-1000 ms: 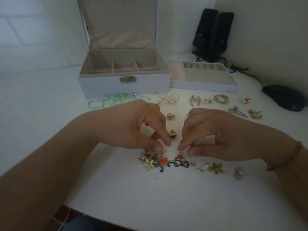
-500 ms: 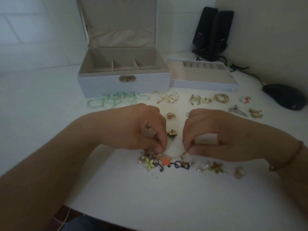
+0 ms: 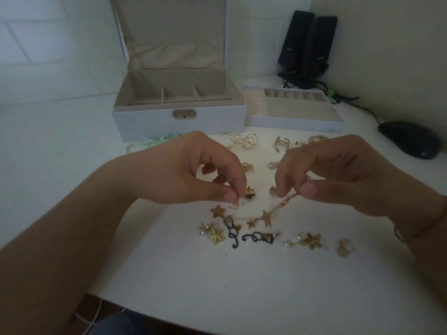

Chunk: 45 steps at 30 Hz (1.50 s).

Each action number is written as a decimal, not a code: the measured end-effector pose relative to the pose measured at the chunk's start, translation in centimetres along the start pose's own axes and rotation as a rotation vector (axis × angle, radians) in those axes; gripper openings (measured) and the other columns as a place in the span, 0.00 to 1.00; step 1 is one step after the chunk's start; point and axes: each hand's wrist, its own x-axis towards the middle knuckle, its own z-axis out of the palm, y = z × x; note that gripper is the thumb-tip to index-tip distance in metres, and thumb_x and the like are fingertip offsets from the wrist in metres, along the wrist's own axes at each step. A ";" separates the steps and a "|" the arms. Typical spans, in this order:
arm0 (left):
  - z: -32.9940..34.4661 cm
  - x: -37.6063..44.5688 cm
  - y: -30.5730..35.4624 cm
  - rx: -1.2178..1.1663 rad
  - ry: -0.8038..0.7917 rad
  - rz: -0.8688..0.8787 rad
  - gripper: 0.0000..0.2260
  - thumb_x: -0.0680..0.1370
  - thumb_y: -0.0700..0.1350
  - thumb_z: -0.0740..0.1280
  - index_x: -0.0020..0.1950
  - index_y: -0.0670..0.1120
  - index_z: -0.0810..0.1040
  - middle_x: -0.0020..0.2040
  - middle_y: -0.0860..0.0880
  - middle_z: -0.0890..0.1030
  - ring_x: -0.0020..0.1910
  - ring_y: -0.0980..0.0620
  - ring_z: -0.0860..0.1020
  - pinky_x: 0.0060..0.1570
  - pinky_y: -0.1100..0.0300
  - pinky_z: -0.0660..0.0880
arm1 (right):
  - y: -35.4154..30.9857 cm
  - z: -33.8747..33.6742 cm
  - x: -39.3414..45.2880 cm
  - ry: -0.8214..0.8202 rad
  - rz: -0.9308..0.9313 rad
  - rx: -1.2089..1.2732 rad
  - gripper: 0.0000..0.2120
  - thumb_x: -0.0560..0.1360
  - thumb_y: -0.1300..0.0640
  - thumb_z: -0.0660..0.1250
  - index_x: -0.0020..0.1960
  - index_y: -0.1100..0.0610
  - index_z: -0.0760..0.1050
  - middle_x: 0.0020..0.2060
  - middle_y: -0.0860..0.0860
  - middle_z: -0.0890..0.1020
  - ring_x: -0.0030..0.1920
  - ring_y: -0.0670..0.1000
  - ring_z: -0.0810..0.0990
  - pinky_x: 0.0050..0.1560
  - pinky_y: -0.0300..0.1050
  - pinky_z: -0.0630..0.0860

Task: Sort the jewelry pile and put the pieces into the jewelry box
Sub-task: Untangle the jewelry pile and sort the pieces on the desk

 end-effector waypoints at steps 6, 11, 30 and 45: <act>0.0 0.0 0.2 -0.075 0.026 0.005 0.07 0.74 0.46 0.72 0.50 0.47 0.84 0.38 0.55 0.82 0.37 0.56 0.76 0.39 0.52 0.72 | 0.2 0.3 0.0 0.046 -0.006 0.257 0.07 0.74 0.54 0.69 0.45 0.58 0.80 0.43 0.56 0.85 0.42 0.63 0.82 0.46 0.62 0.78; 0.0 0.1 0.2 -0.085 0.027 -0.009 0.05 0.76 0.44 0.72 0.50 0.45 0.83 0.35 0.54 0.81 0.34 0.50 0.75 0.37 0.51 0.71 | 0.4 0.0 0.3 0.063 -0.072 0.408 0.07 0.76 0.56 0.67 0.46 0.60 0.77 0.44 0.59 0.84 0.42 0.63 0.82 0.44 0.63 0.74; 0.7 0.0 -0.5 0.238 -0.138 -0.166 0.10 0.70 0.56 0.74 0.51 0.58 0.84 0.36 0.54 0.77 0.36 0.51 0.76 0.38 0.63 0.72 | 0.3 0.1 0.6 0.196 0.107 0.432 0.08 0.73 0.52 0.69 0.44 0.58 0.76 0.30 0.53 0.80 0.30 0.54 0.77 0.36 0.44 0.76; -0.6 -0.3 0.2 0.050 0.079 -0.058 0.05 0.70 0.51 0.78 0.42 0.53 0.84 0.39 0.55 0.84 0.35 0.53 0.79 0.37 0.64 0.73 | 0.4 0.4 1.1 0.299 0.170 0.198 0.09 0.72 0.51 0.69 0.44 0.57 0.76 0.29 0.53 0.79 0.29 0.53 0.75 0.35 0.44 0.75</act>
